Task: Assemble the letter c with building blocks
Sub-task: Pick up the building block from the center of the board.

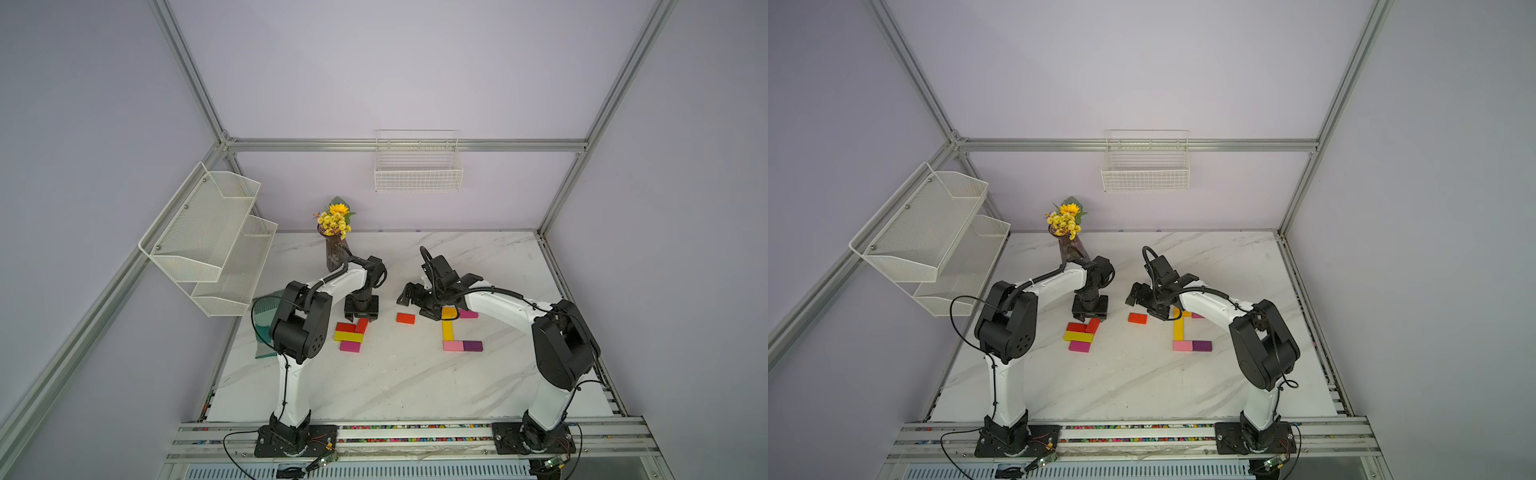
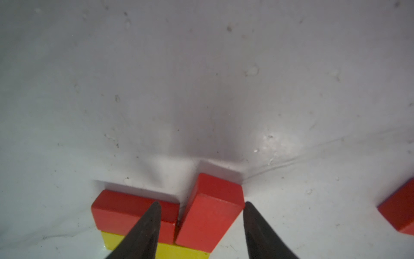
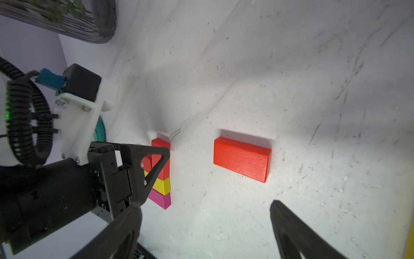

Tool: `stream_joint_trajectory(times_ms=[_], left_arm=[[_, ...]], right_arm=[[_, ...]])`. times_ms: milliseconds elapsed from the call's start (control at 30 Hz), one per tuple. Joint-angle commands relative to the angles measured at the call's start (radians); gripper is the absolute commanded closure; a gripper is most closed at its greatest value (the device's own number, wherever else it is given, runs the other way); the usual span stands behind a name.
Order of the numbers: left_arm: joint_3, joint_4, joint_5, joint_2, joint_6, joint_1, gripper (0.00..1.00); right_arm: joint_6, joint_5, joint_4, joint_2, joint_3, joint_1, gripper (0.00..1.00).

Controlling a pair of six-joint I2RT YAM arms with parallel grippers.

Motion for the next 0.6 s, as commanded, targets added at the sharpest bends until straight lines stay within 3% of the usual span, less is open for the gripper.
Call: stream_joint_trajectory(times_ms=[0,267,567], left_arm=[[-0.004,0.019,0.019,0.011,0.019,-0.004,0.47],[-0.013,0.032,0.031,0.025,0.005,-0.009,0.5],[0.001,0.042,0.07,0.025,-0.027,-0.014,0.81]], right_arm=[[-0.008,-0.005,-0.009,-0.033,-0.008,-0.009,0.09],[-0.02,-0.026,-0.009,-0.037,0.0,-0.029,0.09],[-0.04,-0.054,-0.039,-0.037,0.006,-0.052,0.09]])
